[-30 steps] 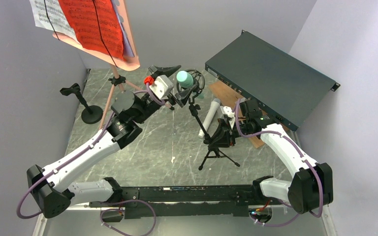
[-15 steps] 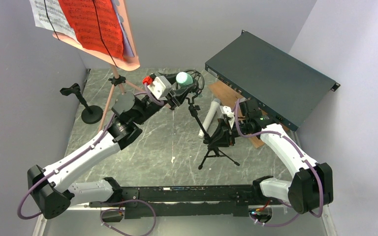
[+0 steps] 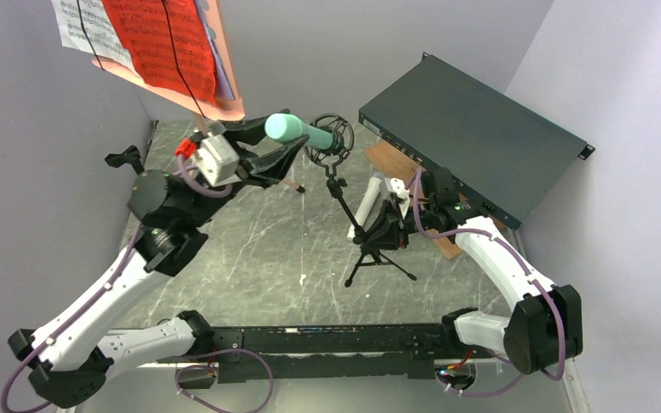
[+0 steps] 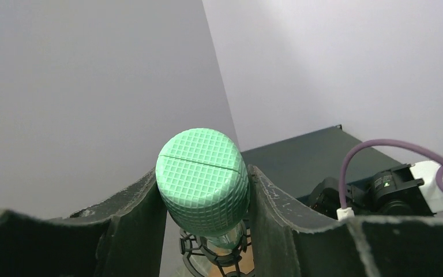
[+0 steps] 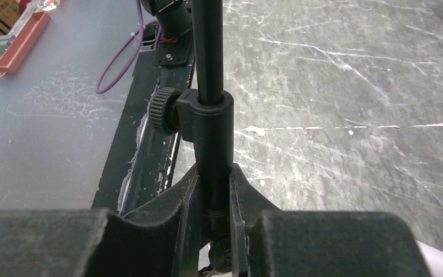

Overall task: Pack up the instrument practice props
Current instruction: Remove the microphone from the microphone stand.

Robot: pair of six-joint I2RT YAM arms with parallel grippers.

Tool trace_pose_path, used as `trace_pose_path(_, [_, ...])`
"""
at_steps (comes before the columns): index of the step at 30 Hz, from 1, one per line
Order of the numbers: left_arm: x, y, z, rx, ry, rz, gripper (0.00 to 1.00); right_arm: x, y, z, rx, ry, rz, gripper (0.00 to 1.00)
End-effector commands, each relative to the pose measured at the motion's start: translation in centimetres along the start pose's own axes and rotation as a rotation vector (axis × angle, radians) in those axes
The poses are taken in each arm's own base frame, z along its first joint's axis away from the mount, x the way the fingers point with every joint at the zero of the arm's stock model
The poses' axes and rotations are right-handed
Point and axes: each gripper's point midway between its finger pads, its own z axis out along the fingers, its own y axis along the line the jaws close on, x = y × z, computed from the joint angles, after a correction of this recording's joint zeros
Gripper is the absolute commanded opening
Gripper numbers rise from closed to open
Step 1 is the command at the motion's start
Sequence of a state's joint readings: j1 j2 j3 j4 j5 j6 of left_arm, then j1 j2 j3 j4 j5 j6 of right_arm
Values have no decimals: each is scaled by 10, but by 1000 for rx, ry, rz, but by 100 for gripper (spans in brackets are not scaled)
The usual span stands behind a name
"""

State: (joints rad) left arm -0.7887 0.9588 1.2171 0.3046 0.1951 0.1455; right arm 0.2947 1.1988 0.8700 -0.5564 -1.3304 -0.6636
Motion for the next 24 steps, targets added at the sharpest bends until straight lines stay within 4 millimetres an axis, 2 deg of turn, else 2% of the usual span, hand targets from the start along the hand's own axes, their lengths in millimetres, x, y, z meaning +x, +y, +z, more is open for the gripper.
trace_pose_path(1, [-52,-3,-18,34,-65,19,0,-12,-4,-2,4,-31,-22,0])
trace_pose_path(7, [-103,0,-39,35,-114,23,0,-9,-8,-2,14,-22,-13,0])
trace_pose_path(11, [-118,2,-55,24,-86,8,0,-8,-8,-3,12,-19,-25,0])
trace_pose_path(15, [-107,11,-75,-47,9,-27,0,-8,-4,-4,3,-16,-43,0])
trace_pose_path(17, [-93,17,-84,-101,69,-57,0,-10,-1,-6,0,-13,-64,0])
trace_pose_path(21, [-46,24,-98,-195,251,-126,0,-7,0,-10,12,8,-104,0])
trace_pose_path(24, [3,25,-110,-273,412,-190,0,-8,1,-14,17,16,-128,0])
